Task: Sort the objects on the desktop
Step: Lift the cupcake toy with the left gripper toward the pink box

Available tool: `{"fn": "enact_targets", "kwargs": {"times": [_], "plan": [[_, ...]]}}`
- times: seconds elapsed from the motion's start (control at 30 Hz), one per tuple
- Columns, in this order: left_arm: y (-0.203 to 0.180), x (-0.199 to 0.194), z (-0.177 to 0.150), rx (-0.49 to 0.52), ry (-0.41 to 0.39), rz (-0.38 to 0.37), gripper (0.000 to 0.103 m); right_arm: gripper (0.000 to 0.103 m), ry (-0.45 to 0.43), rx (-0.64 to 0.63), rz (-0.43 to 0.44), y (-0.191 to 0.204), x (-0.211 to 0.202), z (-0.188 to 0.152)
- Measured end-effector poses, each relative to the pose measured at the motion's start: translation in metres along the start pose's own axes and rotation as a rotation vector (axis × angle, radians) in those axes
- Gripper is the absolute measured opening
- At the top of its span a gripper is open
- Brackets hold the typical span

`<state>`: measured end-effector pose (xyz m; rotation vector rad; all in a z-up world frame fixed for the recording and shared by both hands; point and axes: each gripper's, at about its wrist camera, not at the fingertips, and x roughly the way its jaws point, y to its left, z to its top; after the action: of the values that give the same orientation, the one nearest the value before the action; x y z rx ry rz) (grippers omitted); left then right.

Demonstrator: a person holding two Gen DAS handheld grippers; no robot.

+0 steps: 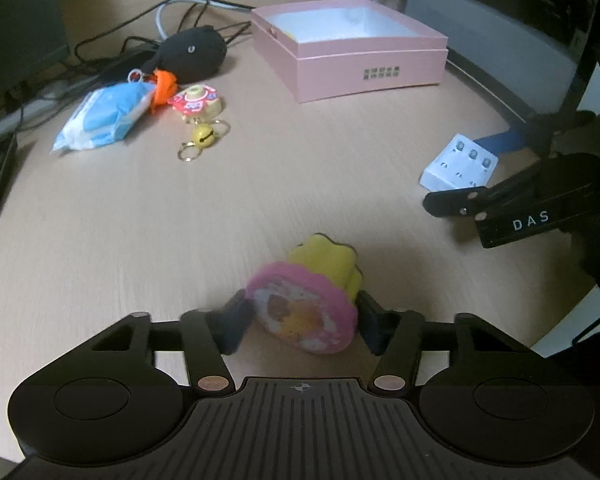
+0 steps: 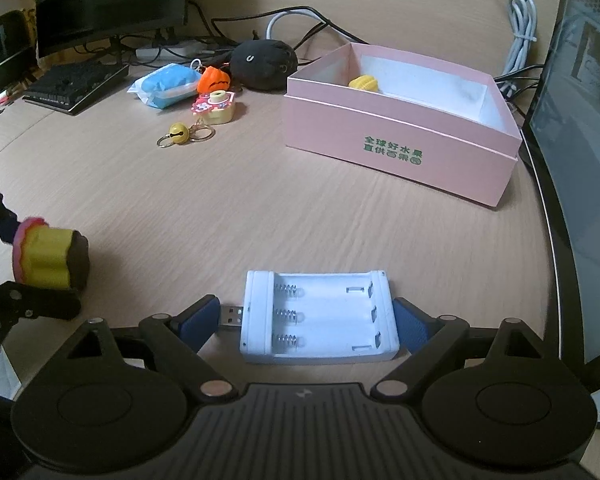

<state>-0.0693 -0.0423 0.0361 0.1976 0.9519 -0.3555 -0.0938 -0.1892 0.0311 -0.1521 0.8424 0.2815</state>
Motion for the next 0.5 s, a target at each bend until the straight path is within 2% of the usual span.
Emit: {"fn": "enact_targets", "kwargs": {"times": [0.3,0.5], "plan": [[0.004,-0.006,0.010,-0.021,-0.037,0.020,0.059,0.091,0.015,-0.014,-0.013,0.007,0.001,0.004],[0.006,-0.008,0.024,-0.015,-0.056,-0.003,0.059,0.091,0.012,-0.007,-0.022,0.007,-0.011,0.007]]}}
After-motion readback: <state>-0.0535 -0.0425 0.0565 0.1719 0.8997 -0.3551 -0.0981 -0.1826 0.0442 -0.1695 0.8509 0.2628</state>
